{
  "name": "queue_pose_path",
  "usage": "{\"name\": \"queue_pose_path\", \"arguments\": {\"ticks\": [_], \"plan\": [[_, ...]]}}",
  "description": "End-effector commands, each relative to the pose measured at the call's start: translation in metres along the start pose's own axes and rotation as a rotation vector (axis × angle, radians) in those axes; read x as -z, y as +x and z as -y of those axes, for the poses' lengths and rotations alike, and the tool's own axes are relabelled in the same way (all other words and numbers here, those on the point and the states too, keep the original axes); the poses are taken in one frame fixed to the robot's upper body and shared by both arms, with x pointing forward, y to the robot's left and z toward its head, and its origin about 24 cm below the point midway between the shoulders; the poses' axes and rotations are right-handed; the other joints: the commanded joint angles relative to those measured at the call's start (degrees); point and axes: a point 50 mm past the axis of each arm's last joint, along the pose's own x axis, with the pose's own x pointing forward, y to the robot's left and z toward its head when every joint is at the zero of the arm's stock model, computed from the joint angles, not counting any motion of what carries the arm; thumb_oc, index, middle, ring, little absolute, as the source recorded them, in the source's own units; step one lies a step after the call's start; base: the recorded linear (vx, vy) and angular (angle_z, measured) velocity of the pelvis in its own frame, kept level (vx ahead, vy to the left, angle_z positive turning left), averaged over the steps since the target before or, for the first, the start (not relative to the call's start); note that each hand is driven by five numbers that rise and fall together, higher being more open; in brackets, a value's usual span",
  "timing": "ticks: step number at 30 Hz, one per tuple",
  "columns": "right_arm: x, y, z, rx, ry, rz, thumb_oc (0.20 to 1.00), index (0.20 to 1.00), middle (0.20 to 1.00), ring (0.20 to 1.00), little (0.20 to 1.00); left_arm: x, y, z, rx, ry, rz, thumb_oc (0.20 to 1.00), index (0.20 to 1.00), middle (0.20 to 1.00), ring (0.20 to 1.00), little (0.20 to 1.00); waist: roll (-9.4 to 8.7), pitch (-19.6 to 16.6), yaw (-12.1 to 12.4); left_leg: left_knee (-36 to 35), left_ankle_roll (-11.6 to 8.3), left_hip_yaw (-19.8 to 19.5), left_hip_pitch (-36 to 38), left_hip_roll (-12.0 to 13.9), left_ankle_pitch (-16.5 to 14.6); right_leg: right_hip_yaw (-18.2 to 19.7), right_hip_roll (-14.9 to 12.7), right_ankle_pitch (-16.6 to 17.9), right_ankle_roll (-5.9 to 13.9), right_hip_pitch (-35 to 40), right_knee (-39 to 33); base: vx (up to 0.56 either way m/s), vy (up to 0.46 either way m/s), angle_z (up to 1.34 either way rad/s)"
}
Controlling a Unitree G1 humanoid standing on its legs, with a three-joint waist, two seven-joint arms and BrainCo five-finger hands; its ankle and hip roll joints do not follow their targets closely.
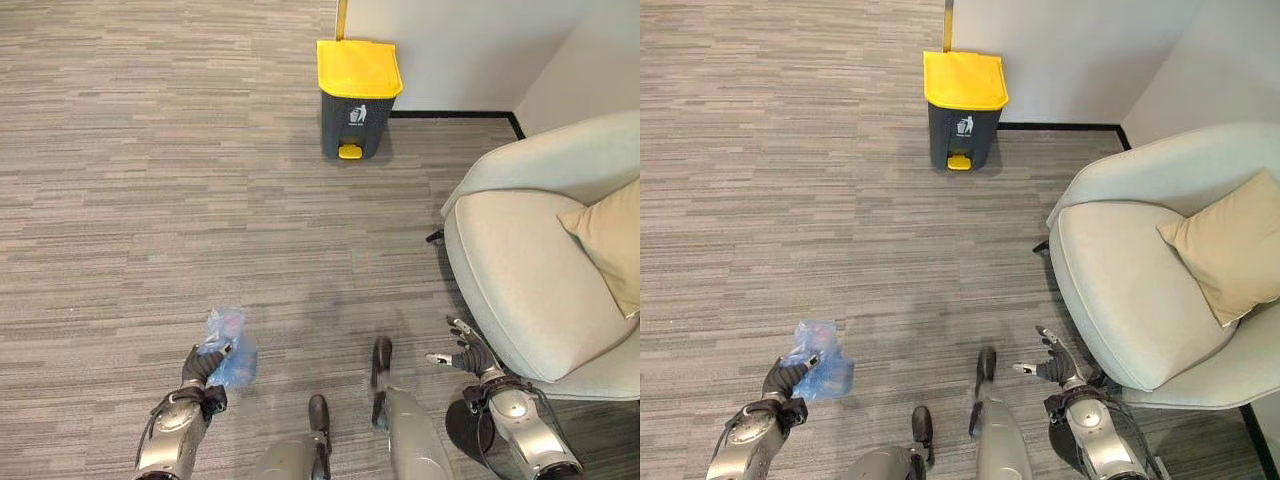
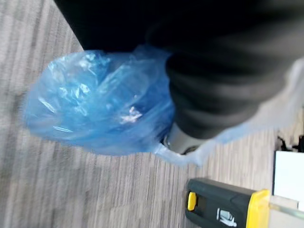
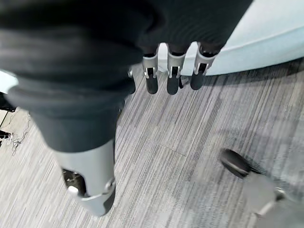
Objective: Gather garbage on tea table into small bin, then transfer packed bag to large trash can.
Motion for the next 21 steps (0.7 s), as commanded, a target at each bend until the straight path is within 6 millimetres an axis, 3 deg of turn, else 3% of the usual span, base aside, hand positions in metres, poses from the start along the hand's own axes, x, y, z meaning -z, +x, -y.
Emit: {"name": "queue_pose_path", "arguments": {"ticks": [1, 4, 6, 7, 9, 12, 13, 14, 16, 17, 21], "plan": [[-0.014, 0.006, 0.016, 0.055, 0.024, 0.059, 1.000, 1.000, 1.000, 1.000, 1.000, -0.035, 0.002, -0.004, 0.028, 0.041, 0.166, 0.200, 0.200, 0.200, 0.200, 0.200, -1.50, -1.2, -1.1, 2.5, -6.92, -5.2, 7.4, 4.1, -8.8, 2.0, 0.9, 2.1, 2.32, 5.6, 2.3, 0.54, -0.218, 0.50], [-0.008, 0.001, 0.021, 0.067, 0.017, 0.046, 1.000, 1.000, 1.000, 1.000, 1.000, -0.030, -0.001, -0.002, 0.035, 0.036, 0.148, 0.200, 0.200, 0.200, 0.200, 0.200, -0.13, -2.9, -2.3, 3.7, -9.59, -6.0, 10.3, 7.7, -8.0, 2.7, 1.5, 1.3, 0.60, 6.0, 6.3, 0.55, -0.300, 0.97], [-0.003, -0.002, 0.025, 0.077, 0.014, 0.035, 1.000, 1.000, 1.000, 1.000, 1.000, -0.025, -0.003, 0.000, 0.050, 0.042, 0.134, 0.200, 0.200, 0.200, 0.200, 0.200, 0.93, -4.0, -3.0, 7.6, -11.82, -5.7, 9.4, 10.6, -2.9, 0.9, 2.4, -0.2, -1.02, 7.6, 6.8, 0.42, -0.285, 0.76], [-0.005, -0.002, 0.027, 0.077, 0.012, 0.043, 1.000, 1.000, 1.000, 1.000, 1.000, -0.022, -0.004, 0.002, 0.061, 0.043, 0.128, 0.200, 0.200, 0.200, 0.200, 0.200, 1.20, -4.6, -3.3, 13.3, -12.34, -5.9, 7.0, 11.5, 2.1, 0.3, 3.6, -1.9, -2.43, 9.5, 6.5, 0.43, -0.296, 0.25], [-0.001, -0.002, 0.029, 0.085, 0.008, 0.026, 1.000, 1.000, 1.000, 1.000, 1.000, -0.022, -0.003, 0.003, 0.057, 0.028, 0.125, 0.200, 0.200, 0.200, 0.200, 0.200, 1.16, -4.5, -3.2, 16.3, -11.72, -4.3, 5.3, 13.0, 3.9, -0.3, 4.7, -4.5, -3.61, 11.7, 6.7, 0.36, -0.206, -0.08], [-0.001, -0.001, 0.031, 0.086, -0.004, 0.019, 1.000, 1.000, 1.000, 1.000, 1.000, -0.019, -0.003, 0.003, 0.051, 0.015, 0.112, 0.200, 0.200, 0.200, 0.200, 0.200, 1.01, -4.2, -2.4, 14.0, -10.12, -3.7, 3.4, 12.3, 1.4, 0.2, 5.0, -6.3, -3.71, 13.5, 6.8, 0.23, -0.061, -0.19], [-0.002, 0.000, 0.033, 0.096, -0.002, 0.022, 1.000, 1.000, 1.000, 1.000, 1.000, -0.017, -0.004, 0.003, 0.045, 0.014, 0.106, 0.200, 0.200, 0.200, 0.200, 0.200, 0.30, -3.8, -1.5, 12.2, -9.32, -3.1, -1.3, 11.1, -1.0, 1.0, 4.6, -7.3, -3.41, 15.7, 6.1, 0.39, -0.063, -0.20], [-0.002, 0.000, 0.035, 0.102, -0.003, 0.023, 1.000, 1.000, 1.000, 1.000, 1.000, -0.017, -0.005, 0.002, 0.044, 0.015, 0.106, 0.200, 0.200, 0.200, 0.200, 0.200, -0.08, -3.6, -1.0, 11.3, -9.18, -2.8, -3.5, 10.5, -1.2, 1.5, 4.5, -7.7, -3.40, 16.6, 5.9, 0.35, -0.044, -0.23], [0.000, 0.000, 0.036, 0.109, 0.002, 0.014, 1.000, 1.000, 1.000, 1.000, 1.000, -0.015, -0.006, 0.000, 0.040, 0.014, 0.102, 0.200, 0.200, 0.200, 0.200, 0.200, -0.38, -2.6, 0.2, 9.3, -9.72, -2.4, -8.2, 10.3, 1.6, 2.2, 4.9, -8.5, -3.57, 19.0, 5.4, 0.20, -0.011, -0.18], [0.000, 0.000, 0.036, 0.109, 0.002, 0.014, 1.000, 1.000, 1.000, 1.000, 1.000, -0.015, -0.006, 0.000, 0.040, 0.014, 0.102, 0.200, 0.200, 0.200, 0.200, 0.200, -0.39, -2.5, 0.2, 9.3, -9.73, -2.4, -8.1, 10.3, 1.6, 2.3, 4.9, -8.5, -3.57, 19.0, 5.4, 0.18, -0.002, -0.37], [0.005, 0.000, 0.034, 0.124, 0.019, -0.005, 1.000, 1.000, 1.000, 1.000, 1.000, -0.015, -0.006, 0.001, 0.040, 0.016, 0.102, 0.200, 0.200, 0.200, 0.200, 0.200, -0.15, -2.0, 2.6, 2.4, -11.11, -2.5, -13.4, 10.1, 10.0, 3.4, 7.0, -9.8, -3.70, 23.8, 3.4, 0.26, 0.024, -0.44]]}}
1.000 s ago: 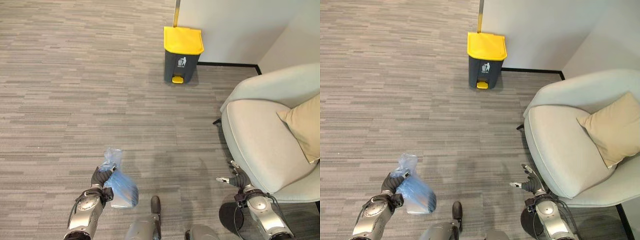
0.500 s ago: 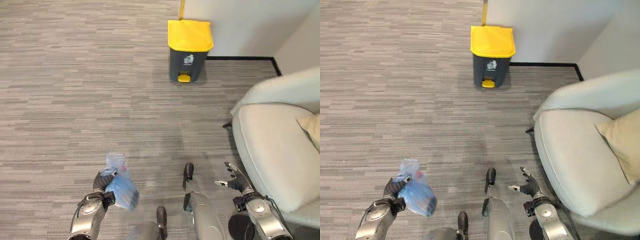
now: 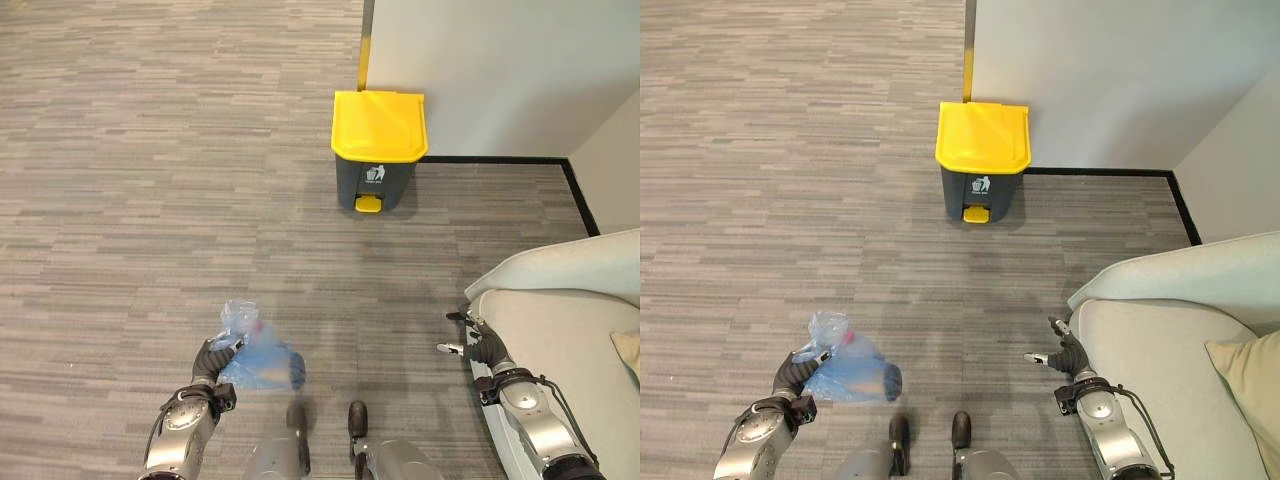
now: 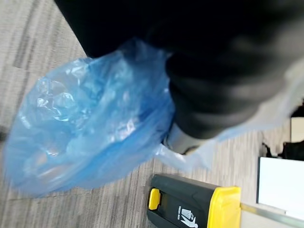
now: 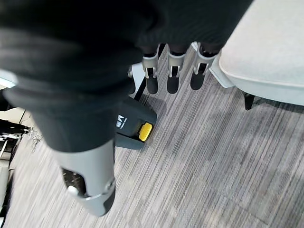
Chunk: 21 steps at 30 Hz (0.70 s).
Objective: Gather garbage on tea table into small bin, then transfer packed bag to large trash can.
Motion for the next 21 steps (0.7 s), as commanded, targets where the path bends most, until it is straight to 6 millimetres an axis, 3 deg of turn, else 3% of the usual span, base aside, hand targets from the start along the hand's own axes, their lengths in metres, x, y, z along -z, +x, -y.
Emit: {"name": "queue_pose_path", "arguments": {"ticks": [1, 3, 9, 11, 14, 15, 19, 21], "plan": [[0.003, -0.003, 0.015, 0.067, 0.023, 0.007, 1.000, 1.000, 1.000, 1.000, 1.000, -0.017, 0.000, -0.009, -0.018, 0.015, 0.094, 0.200, 0.200, 0.200, 0.200, 0.200, 1.23, 0.3, 1.6, -4.2, -1.36, 1.0, 4.3, 1.6, 6.2, -2.5, -2.7, -6.0, 7.44, -3.7, 5.8, 0.35, 0.085, -0.15], [0.004, -0.003, 0.013, 0.064, 0.032, -0.001, 1.000, 1.000, 1.000, 1.000, 1.000, -0.015, 0.000, -0.009, -0.021, 0.018, 0.086, 0.200, 0.200, 0.200, 0.200, 0.200, 1.20, 0.0, 2.6, -5.1, -1.47, 0.9, 3.4, 1.6, 7.5, -1.1, -2.2, -6.8, 7.50, -1.6, 5.5, 0.44, 0.158, -0.27], [0.003, -0.003, 0.000, 0.026, 0.056, 0.001, 1.000, 1.000, 1.000, 1.000, 1.000, -0.010, -0.005, -0.016, -0.026, 0.046, 0.068, 0.200, 0.200, 0.200, 0.200, 0.200, 0.31, -2.8, 2.8, -4.0, 1.26, -0.2, 6.2, -0.4, 3.7, 3.0, -4.9, -8.1, 9.49, 1.0, 6.8, 0.36, 0.184, -0.37], [-0.004, -0.001, -0.008, 0.002, 0.065, 0.025, 1.000, 1.000, 1.000, 1.000, 1.000, -0.013, -0.005, -0.019, -0.032, 0.059, 0.072, 0.200, 0.200, 0.200, 0.200, 0.200, -0.13, -2.8, 3.1, -1.7, 3.27, 0.8, 7.2, -1.8, 0.3, 4.9, -6.7, -8.0, 10.91, -0.1, 10.9, 0.31, 0.239, -0.40], [-0.006, 0.001, -0.009, -0.004, 0.062, 0.031, 1.000, 1.000, 1.000, 1.000, 1.000, -0.015, -0.004, -0.021, -0.040, 0.066, 0.078, 0.200, 0.200, 0.200, 0.200, 0.200, 0.09, -2.6, 2.9, -1.3, 4.60, 1.3, 8.0, -2.4, -1.0, 5.8, -7.3, -5.3, 11.65, -2.8, 16.1, 0.19, 0.169, -0.20], [-0.008, 0.001, -0.013, -0.011, 0.070, 0.035, 1.000, 1.000, 1.000, 1.000, 1.000, -0.018, -0.004, -0.026, -0.061, 0.071, 0.088, 0.200, 0.200, 0.200, 0.200, 0.200, 0.59, -2.2, 2.5, -1.5, 5.69, 2.4, 10.6, -2.9, -3.5, 4.8, -8.3, -1.7, 12.08, -6.8, 20.4, 0.34, 0.228, -0.12], [-0.007, 0.002, -0.013, -0.016, 0.072, 0.029, 1.000, 1.000, 1.000, 1.000, 1.000, -0.017, -0.005, -0.030, -0.079, 0.062, 0.085, 0.200, 0.200, 0.200, 0.200, 0.200, 1.36, -1.4, 2.1, -2.1, 5.78, 3.6, 13.9, -2.4, -5.5, 0.2, -9.2, -0.5, 11.48, -11.9, 18.3, 0.25, 0.089, -0.41], [-0.011, 0.003, -0.012, -0.025, 0.061, 0.039, 1.000, 1.000, 1.000, 1.000, 1.000, -0.016, -0.005, -0.032, -0.090, 0.043, 0.080, 0.200, 0.200, 0.200, 0.200, 0.200, 1.50, 0.6, 0.6, -3.0, 5.27, 4.6, 19.6, -2.2, -8.4, -6.4, -10.5, 2.0, 12.34, -17.7, 10.8, 0.44, -0.009, -0.36]]}}
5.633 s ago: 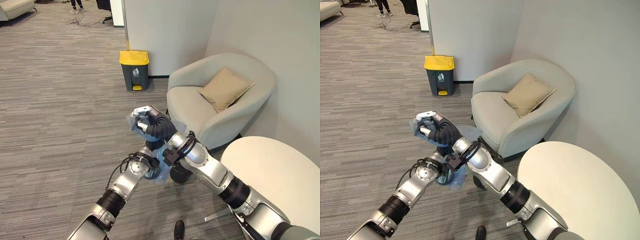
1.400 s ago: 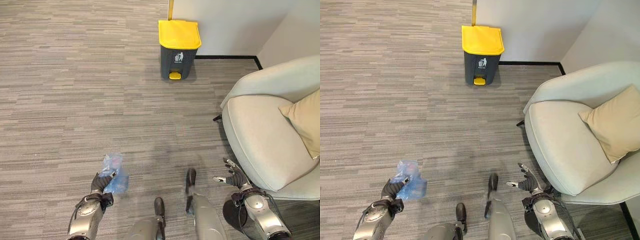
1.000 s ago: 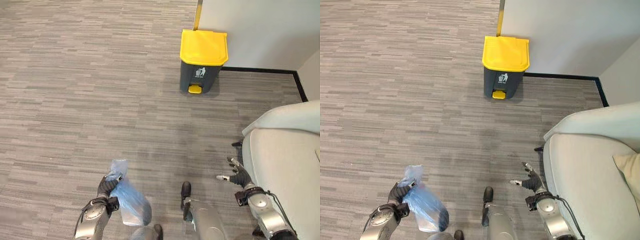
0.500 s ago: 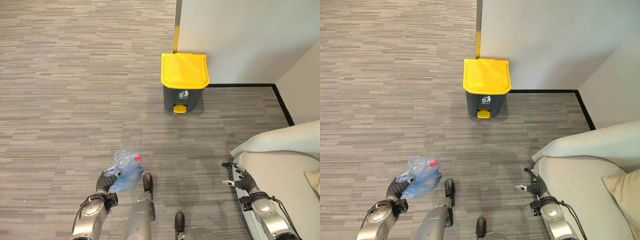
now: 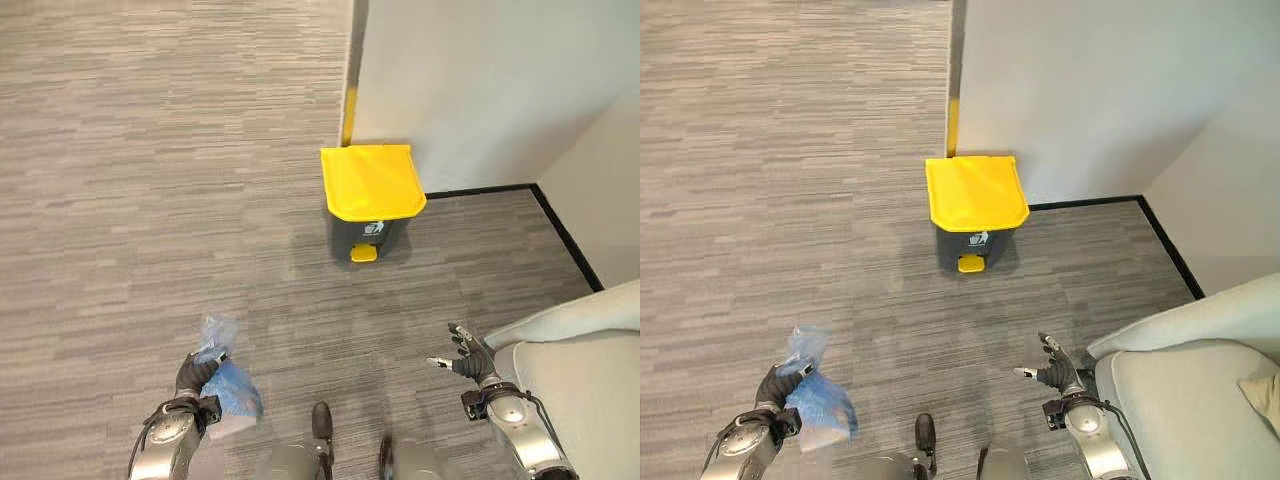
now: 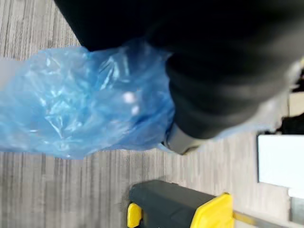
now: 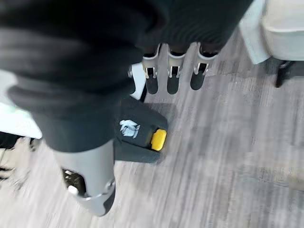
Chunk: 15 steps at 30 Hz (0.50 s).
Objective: Gather garbage on tea table into small bin, then transfer packed bag to large trash can.
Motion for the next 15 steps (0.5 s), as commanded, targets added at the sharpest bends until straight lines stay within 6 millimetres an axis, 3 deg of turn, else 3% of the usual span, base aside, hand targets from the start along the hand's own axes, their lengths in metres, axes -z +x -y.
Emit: {"name": "queue_pose_path", "arguments": {"ticks": [1, 3, 4, 5, 6, 10, 11, 12, 15], "plan": [[-0.018, 0.007, 0.011, 0.025, 0.012, 0.076, 1.000, 1.000, 1.000, 1.000, 1.000, -0.031, 0.002, -0.009, -0.006, 0.029, 0.141, 0.200, 0.200, 0.200, 0.200, 0.200, -1.50, 1.7, -0.6, 6.1, -5.93, -3.1, 5.0, 4.3, -9.1, -4.7, 1.3, 10.9, 1.85, 7.9, -15.7, 0.42, -0.066, -0.32], [-0.017, 0.007, 0.011, 0.024, 0.011, 0.074, 1.000, 1.000, 1.000, 1.000, 1.000, -0.031, 0.002, -0.007, 0.000, 0.026, 0.143, 0.200, 0.200, 0.200, 0.200, 0.200, -1.43, 1.9, -1.1, 6.2, -6.13, -3.6, 5.7, 4.1, -9.6, -4.8, 1.6, 11.3, 2.16, 7.6, -17.3, 0.33, -0.114, -0.02], [-0.014, 0.005, 0.014, 0.030, 0.014, 0.067, 1.000, 1.000, 1.000, 1.000, 1.000, -0.035, 0.004, -0.003, 0.014, 0.020, 0.161, 0.200, 0.200, 0.200, 0.200, 0.200, -1.60, 2.2, -2.4, 5.6, -6.95, -5.8, 8.2, 3.1, -10.7, -2.8, 1.5, 13.8, 2.94, 4.6, -19.4, 0.35, -0.154, 0.32], [-0.014, 0.005, 0.014, 0.030, 0.013, 0.066, 1.000, 1.000, 1.000, 1.000, 1.000, -0.035, 0.004, -0.003, 0.014, 0.019, 0.160, 0.200, 0.200, 0.200, 0.200, 0.200, -1.46, 2.2, -2.5, 5.6, -6.97, -5.8, 8.3, 3.2, -10.8, -2.9, 1.6, 13.7, 2.95, 4.7, -19.4, 0.54, -0.242, 0.59], [-0.009, 0.002, 0.017, 0.041, 0.020, 0.049, 1.000, 1.000, 1.000, 1.000, 1.000, -0.033, 0.003, 0.000, 0.030, 0.024, 0.156, 0.200, 0.200, 0.200, 0.200, 0.200, -1.54, 2.0, -2.9, 5.6, -7.28, -7.4, 10.0, 2.7, -12.3, -0.6, 2.0, 13.7, 2.90, 5.5, -19.6, 0.30, -0.141, 0.86], [-0.004, 0.000, 0.023, 0.061, 0.017, 0.033, 1.000, 1.000, 1.000, 1.000, 1.000, -0.024, 0.000, 0.005, 0.046, 0.008, 0.130, 0.200, 0.200, 0.200, 0.200, 0.200, -0.23, 0.2, -4.0, 6.8, -9.04, -8.9, 11.6, 4.4, -12.7, -0.1, 1.8, 14.2, 0.99, 5.7, -16.7, 0.39, -0.206, 0.71], [0.000, -0.001, 0.025, 0.073, 0.018, 0.021, 1.000, 1.000, 1.000, 1.000, 1.000, -0.023, 0.000, 0.009, 0.054, -0.003, 0.124, 0.200, 0.200, 0.200, 0.200, 0.200, 0.64, -0.7, -4.5, 9.2, -11.09, -8.7, 11.1, 6.5, -8.9, -0.8, 2.6, 13.2, -0.09, 6.6, -16.1, 0.28, -0.201, 0.41], [0.000, -0.002, 0.029, 0.083, 0.025, 0.023, 1.000, 1.000, 1.000, 1.000, 1.000, -0.023, 0.000, 0.010, 0.059, -0.001, 0.124, 0.200, 0.200, 0.200, 0.200, 0.200, 1.00, -1.0, -4.7, 12.6, -11.91, -8.7, 10.1, 7.6, -6.9, -1.4, 3.4, 12.2, -0.86, 7.7, -16.0, 0.35, -0.241, 0.27], [0.003, -0.003, 0.034, 0.103, 0.022, 0.017, 1.000, 1.000, 1.000, 1.000, 1.000, -0.024, 0.002, 0.013, 0.066, -0.007, 0.127, 0.200, 0.200, 0.200, 0.200, 0.200, 0.96, -1.6, -5.2, 16.2, -12.91, -8.3, 8.9, 8.9, -3.2, -2.2, 4.8, 10.6, -2.13, 10.1, -16.7, 0.16, -0.094, 0.02]]}}
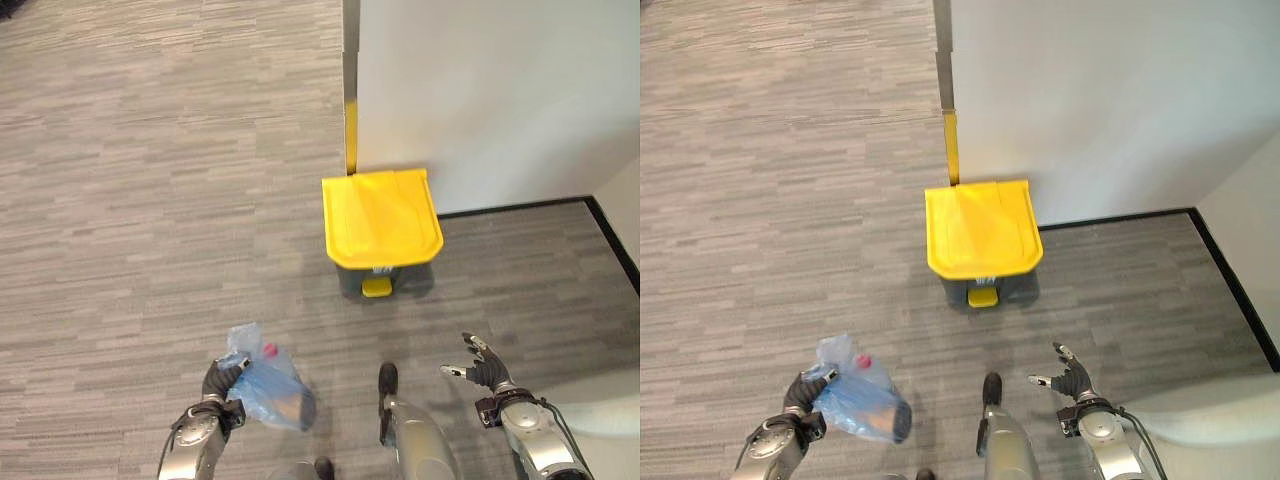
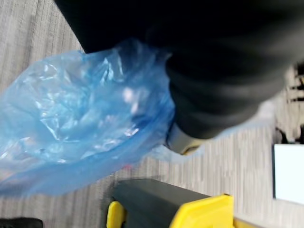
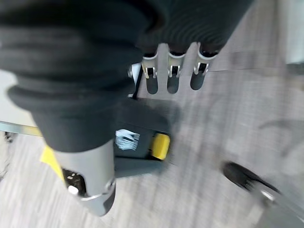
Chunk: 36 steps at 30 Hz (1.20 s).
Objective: Gather garbage on tea table into small bin, then transfer packed bag to large trash can.
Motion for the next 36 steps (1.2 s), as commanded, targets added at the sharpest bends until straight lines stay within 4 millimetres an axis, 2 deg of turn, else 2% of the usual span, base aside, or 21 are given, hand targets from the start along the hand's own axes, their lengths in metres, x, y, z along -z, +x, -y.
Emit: {"name": "queue_pose_path", "arguments": {"ticks": [1, 2, 4, 6, 8, 9, 12, 20, 26, 28, 30, 31, 32, 33, 34, 35, 36], "plan": [[-0.005, -0.004, 0.015, 0.054, 0.030, 0.049, 1.000, 1.000, 1.000, 1.000, 1.000, -0.039, 0.003, -0.018, -0.012, 0.051, 0.159, 0.200, 0.200, 0.200, 0.200, 0.200, -2.53, -2.0, -1.9, -1.2, -0.09, 0.0, -1.2, 2.3, 4.7, 0.3, -2.1, -7.3, 7.36, 2.6, -2.6, 0.25, -0.108, -0.08], [-0.004, -0.003, 0.017, 0.064, 0.030, 0.046, 1.000, 1.000, 1.000, 1.000, 1.000, -0.039, 0.004, -0.015, -0.004, 0.044, 0.159, 0.200, 0.200, 0.200, 0.200, 0.200, -3.18, -2.0, -1.9, -2.2, 0.83, -0.1, -3.6, 1.5, 3.4, 0.8, -2.3, -7.9, 7.46, 3.9, -3.4, 0.19, -0.050, -0.12], [-0.002, -0.004, 0.022, 0.082, 0.029, 0.034, 1.000, 1.000, 1.000, 1.000, 1.000, -0.040, 0.006, -0.013, -0.001, 0.047, 0.157, 0.200, 0.200, 0.200, 0.200, 0.200, -3.84, -2.2, -2.2, -5.3, 1.07, 2.1, -5.8, 2.4, 1.8, 0.6, -3.3, -8.3, 7.91, 5.2, -4.4, 0.17, 0.044, -0.11], [-0.001, -0.003, 0.024, 0.096, 0.038, 0.030, 1.000, 1.000, 1.000, 1.000, 1.000, -0.040, 0.006, -0.012, 0.003, 0.048, 0.159, 0.200, 0.200, 0.200, 0.200, 0.200, -4.33, -1.8, -1.3, -8.2, 0.21, 3.4, -10.0, 3.3, 3.6, 1.2, -4.1, -8.4, 8.24, 7.7, -5.8, 0.14, 0.118, 0.00], [0.001, -0.004, 0.022, 0.092, 0.041, 0.025, 1.000, 1.000, 1.000, 1.000, 1.000, -0.038, 0.005, -0.013, 0.000, 0.050, 0.151, 0.200, 0.200, 0.200, 0.200, 0.200, -4.16, -1.5, -0.8, -9.3, 0.30, 3.2, -10.1, 3.1, 4.3, 1.2, -3.9, -8.5, 8.25, 8.4, -5.8, 0.09, 0.129, -0.07], [0.003, -0.005, 0.021, 0.084, 0.033, 0.012, 1.000, 1.000, 1.000, 1.000, 1.000, -0.033, 0.001, -0.014, 0.003, 0.054, 0.138, 0.200, 0.200, 0.200, 0.200, 0.200, -3.51, -1.3, -0.5, -11.9, 0.40, 2.7, -8.6, 2.6, 3.9, 2.0, -3.6, -8.8, 8.74, 9.1, -5.3, 0.15, 0.228, -0.18], [0.004, -0.004, 0.014, 0.062, 0.033, 0.005, 1.000, 1.000, 1.000, 1.000, 1.000, -0.033, 0.001, -0.015, 0.004, 0.074, 0.137, 0.200, 0.200, 0.200, 0.200, 0.200, -3.58, -1.6, -0.6, -13.4, 1.75, 1.4, -8.0, 0.3, 4.1, 3.9, -4.2, -8.1, 9.33, 8.6, -4.3, 0.09, 0.210, -0.16], [-0.001, -0.001, -0.006, -0.012, 0.039, 0.013, 1.000, 1.000, 1.000, 1.000, 1.000, -0.035, -0.001, -0.031, -0.040, 0.108, 0.134, 0.200, 0.200, 0.200, 0.200, 0.200, -4.17, -2.3, 1.1, -15.4, 4.57, 3.7, -4.9, -1.3, 2.9, 7.0, -4.5, -7.7, 10.86, 8.2, -2.6, 0.08, 0.081, -0.25], [0.002, -0.004, -0.004, -0.013, 0.019, 0.009, 1.000, 1.000, 1.000, 1.000, 1.000, -0.032, -0.003, -0.032, -0.050, 0.099, 0.128, 0.200, 0.200, 0.200, 0.200, 0.200, -4.34, -3.0, 0.8, -15.9, 3.77, 3.4, -3.1, 0.0, 3.0, 7.5, -3.2, -9.3, 10.05, 8.7, -2.0, 0.10, -0.120, -0.02], [0.007, -0.006, 0.000, 0.005, 0.013, -0.009, 1.000, 1.000, 1.000, 1.000, 1.000, -0.030, -0.004, -0.032, -0.052, 0.087, 0.120, 0.200, 0.200, 0.200, 0.200, 0.200, -4.89, -3.5, 0.5, -14.9, 2.33, 3.0, -3.1, 1.3, 3.3, 7.6, -2.0, -9.9, 9.03, 9.7, -3.4, 0.09, -0.216, 0.02], [0.011, -0.008, 0.005, 0.026, 0.028, -0.017, 1.000, 1.000, 1.000, 1.000, 1.000, -0.028, -0.003, -0.031, -0.054, 0.084, 0.113, 0.200, 0.200, 0.200, 0.200, 0.200, -5.12, -3.8, 0.0, -13.5, 1.35, 2.7, -3.4, 2.2, 3.9, 7.0, -1.2, -10.1, 8.39, 11.0, -4.7, 0.10, -0.250, 0.45], [0.018, -0.011, 0.011, 0.059, 0.049, -0.043, 1.000, 1.000, 1.000, 1.000, 1.000, -0.026, -0.003, -0.027, -0.041, 0.069, 0.102, 0.200, 0.200, 0.200, 0.200, 0.200, -5.52, -3.9, -0.7, -10.6, 0.52, 3.5, -4.9, 3.3, 5.3, 5.2, -1.0, -10.6, 7.58, 13.0, -6.6, 0.07, -0.216, 0.63], [0.019, -0.011, 0.013, 0.068, 0.050, -0.047, 1.000, 1.000, 1.000, 1.000, 1.000, -0.026, -0.002, -0.025, -0.036, 0.068, 0.102, 0.200, 0.200, 0.200, 0.200, 0.200, -5.58, -3.9, -1.0, -10.5, 0.69, 4.5, -5.7, 3.6, 5.6, 4.2, -1.3, -10.8, 7.51, 13.4, -6.9, 0.02, -0.147, 1.00], [0.019, -0.011, 0.014, 0.078, 0.057, -0.048, 1.000, 1.000, 1.000, 1.000, 1.000, -0.025, -0.001, -0.023, -0.029, 0.076, 0.096, 0.200, 0.200, 0.200, 0.200, 0.200, -5.52, -3.4, -0.8, -11.2, 1.35, 7.2, -8.2, 3.2, 6.2, 3.0, -1.7, -10.8, 7.51, 13.8, -7.0, -0.01, 0.058, 1.27], [0.018, -0.010, 0.013, 0.074, 0.052, -0.046, 1.000, 1.000, 1.000, 1.000, 1.000, -0.022, -0.002, -0.025, -0.031, 0.082, 0.085, 0.200, 0.200, 0.200, 0.200, 0.200, -4.86, -3.5, -0.7, -14.0, 1.42, 7.4, -7.2, 2.6, 5.9, 3.0, -1.3, -11.2, 7.82, 13.5, -6.4, 0.03, 0.117, 0.92], [0.017, -0.010, 0.011, 0.069, 0.047, -0.044, 1.000, 1.000, 1.000, 1.000, 1.000, -0.021, -0.003, -0.024, -0.027, 0.089, 0.083, 0.200, 0.200, 0.200, 0.200, 0.200, -4.85, -3.3, -0.5, -14.2, 1.85, 5.4, -7.6, 1.3, 5.7, 3.6, -1.2, -11.2, 8.13, 13.1, -5.7, 0.07, 0.135, 0.07], [0.017, -0.009, 0.010, 0.064, 0.048, -0.047, 1.000, 1.000, 1.000, 1.000, 1.000, -0.021, -0.002, -0.023, -0.024, 0.091, 0.081, 0.200, 0.200, 0.200, 0.200, 0.200, -4.84, -3.4, -0.7, -14.7, 1.91, 5.2, -7.4, 1.1, 5.6, 3.7, -1.2, -11.0, 8.26, 12.9, -5.6, 0.07, 0.120, -0.30]]}}
